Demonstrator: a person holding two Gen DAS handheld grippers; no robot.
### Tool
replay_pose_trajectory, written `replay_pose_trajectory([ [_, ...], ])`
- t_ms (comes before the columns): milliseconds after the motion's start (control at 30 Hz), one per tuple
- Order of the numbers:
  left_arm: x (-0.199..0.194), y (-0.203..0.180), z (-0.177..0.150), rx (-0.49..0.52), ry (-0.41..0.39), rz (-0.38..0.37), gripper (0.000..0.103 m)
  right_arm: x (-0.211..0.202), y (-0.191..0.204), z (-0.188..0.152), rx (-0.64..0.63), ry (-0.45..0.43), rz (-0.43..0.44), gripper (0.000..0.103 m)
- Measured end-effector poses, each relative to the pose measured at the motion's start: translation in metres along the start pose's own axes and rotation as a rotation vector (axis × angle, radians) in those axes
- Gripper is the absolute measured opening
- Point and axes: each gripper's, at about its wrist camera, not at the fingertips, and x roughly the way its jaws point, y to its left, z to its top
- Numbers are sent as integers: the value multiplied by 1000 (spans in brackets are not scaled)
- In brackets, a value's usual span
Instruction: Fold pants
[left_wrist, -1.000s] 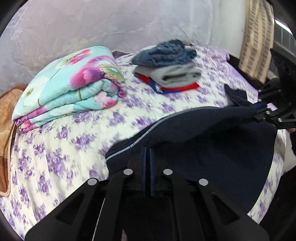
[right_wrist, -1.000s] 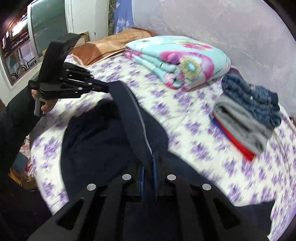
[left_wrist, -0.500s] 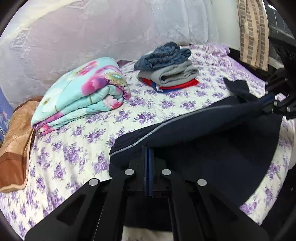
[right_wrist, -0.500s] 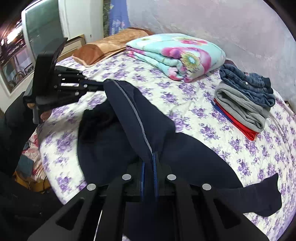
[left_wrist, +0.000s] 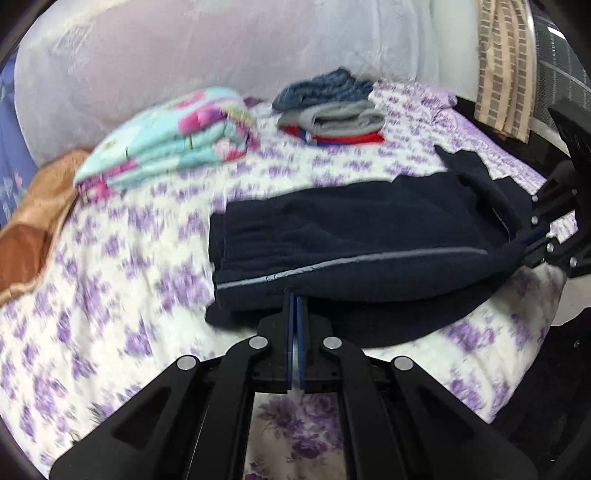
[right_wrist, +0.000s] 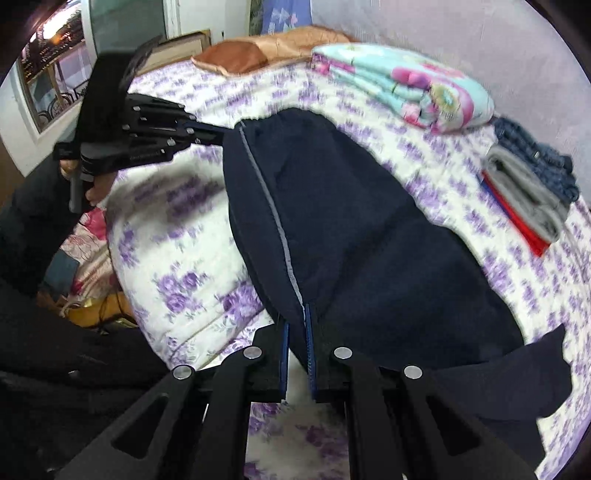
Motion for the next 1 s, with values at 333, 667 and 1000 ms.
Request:
replay_pose_trajectory([
  [333,8,4,-18,-12,66,-30,1,45,13,-8,-4,50,-22,12],
  [667,-27,-3,25,-146,-66,-42,36,5,26,-9,-23,-50,25,59],
  [1000,72,-2,45,-276,169,11,29,-15,-1,16,124,-112,50,6],
])
